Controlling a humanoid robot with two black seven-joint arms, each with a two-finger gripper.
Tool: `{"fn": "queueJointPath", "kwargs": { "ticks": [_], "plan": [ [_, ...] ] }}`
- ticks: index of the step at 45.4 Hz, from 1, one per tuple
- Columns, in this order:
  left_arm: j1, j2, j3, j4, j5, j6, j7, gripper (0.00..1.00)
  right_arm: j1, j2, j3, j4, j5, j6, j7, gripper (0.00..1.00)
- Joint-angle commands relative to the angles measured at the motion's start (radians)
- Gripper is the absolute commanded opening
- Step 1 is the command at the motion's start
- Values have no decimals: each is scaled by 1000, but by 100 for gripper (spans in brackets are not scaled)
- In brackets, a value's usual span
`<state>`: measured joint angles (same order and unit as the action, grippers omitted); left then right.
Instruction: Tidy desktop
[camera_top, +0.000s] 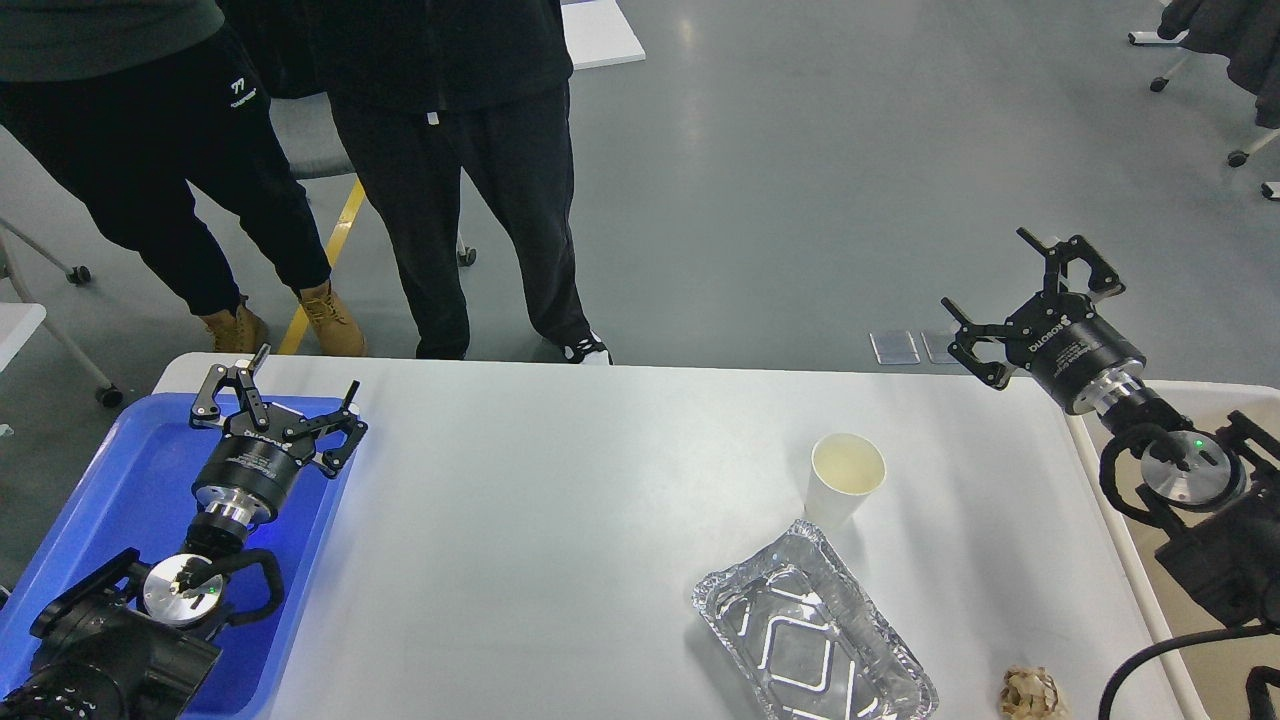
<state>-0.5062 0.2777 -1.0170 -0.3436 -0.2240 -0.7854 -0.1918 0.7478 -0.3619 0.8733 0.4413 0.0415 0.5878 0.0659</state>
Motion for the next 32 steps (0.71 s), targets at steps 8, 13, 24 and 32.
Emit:
{"fn": "queueJointPath", "kwargs": {
  "ticks": [8, 13, 24, 32],
  "plan": [
    [0, 0, 0, 0, 0, 0, 0, 100, 2, 0, -1, 4, 0, 1, 0, 100],
    [0, 0, 0, 0, 0, 0, 0, 100, 8, 3, -1, 5, 0, 1, -1, 100],
    [0, 0, 0, 0, 0, 0, 0, 100, 24, -26, -48, 56, -2, -6, -9, 100],
    [0, 0, 0, 0, 0, 0, -2, 100, 122, -118, -204, 99, 3, -5, -11, 100]
  ]
}}
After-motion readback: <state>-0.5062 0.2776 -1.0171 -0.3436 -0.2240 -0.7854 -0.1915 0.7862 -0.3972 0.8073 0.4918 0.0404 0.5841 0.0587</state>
